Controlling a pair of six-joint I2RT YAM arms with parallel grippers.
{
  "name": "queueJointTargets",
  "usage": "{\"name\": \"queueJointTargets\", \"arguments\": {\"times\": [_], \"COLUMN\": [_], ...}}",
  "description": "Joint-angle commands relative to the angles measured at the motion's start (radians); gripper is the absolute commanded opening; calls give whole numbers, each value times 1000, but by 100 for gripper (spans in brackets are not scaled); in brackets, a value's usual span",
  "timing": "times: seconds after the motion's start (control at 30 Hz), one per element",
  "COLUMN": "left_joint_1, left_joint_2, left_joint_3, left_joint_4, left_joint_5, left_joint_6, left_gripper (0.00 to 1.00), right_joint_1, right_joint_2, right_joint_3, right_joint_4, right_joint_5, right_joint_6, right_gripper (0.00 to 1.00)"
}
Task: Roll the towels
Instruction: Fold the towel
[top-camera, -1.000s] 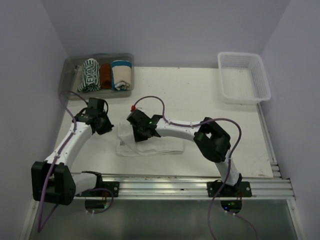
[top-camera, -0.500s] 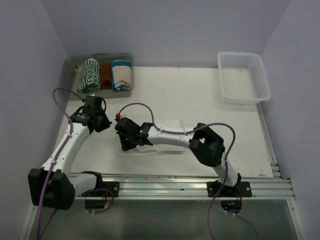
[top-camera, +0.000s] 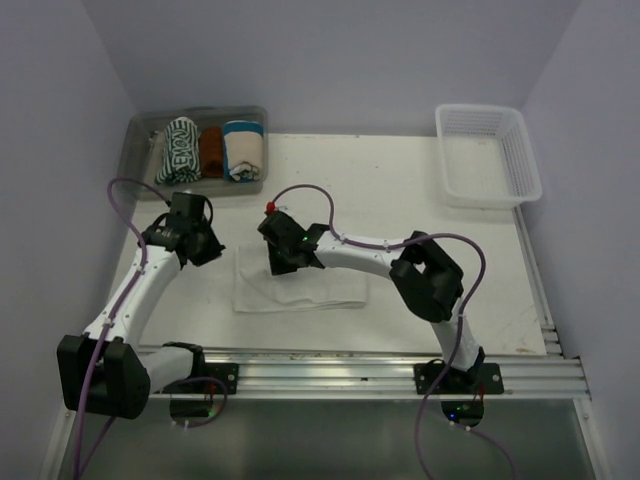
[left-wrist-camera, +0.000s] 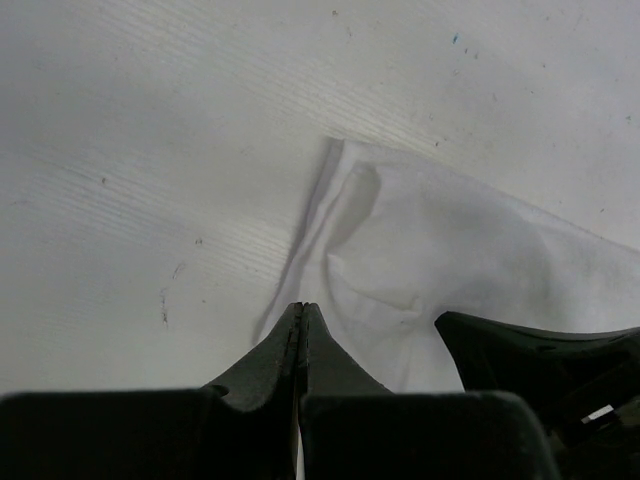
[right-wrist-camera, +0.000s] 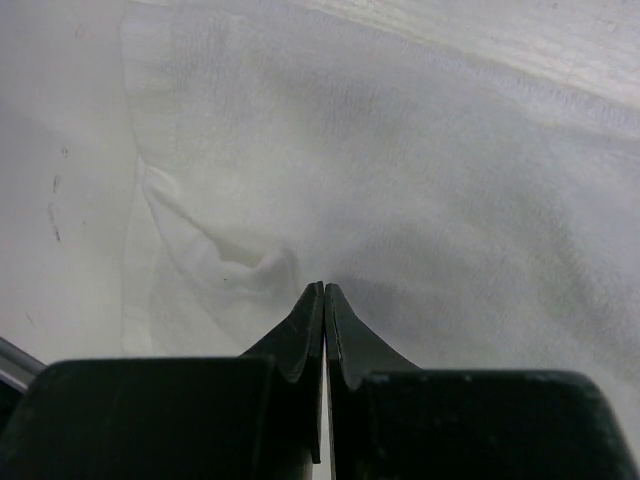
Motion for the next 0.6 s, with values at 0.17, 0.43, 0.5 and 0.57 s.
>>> {"name": "queueJointTargets", "arguments": {"times": [0.17,0.43,0.5,0.57], "left_joint_1": [8,8,9,14], "left_joint_2": [1,15,21,24], "left_joint_3": [-15,-4,5,10], "left_joint_4": [15,17,6,0], "left_joint_5": [0,-17,-31,-40], "left_joint_6": [-1,2,4,4], "left_gripper": [0,0,0,0], "right_joint_1": [30,84,109,125], "right_joint_2": [74,41,40,41], "right_joint_3": [77,76,94,107], "right_joint_4": [-20,37,34,32], "right_joint_5": [-50,-169,-173,-177], "right_joint_6": [-10,-16,-19,-21], "right_gripper": [0,0,0,0]}}
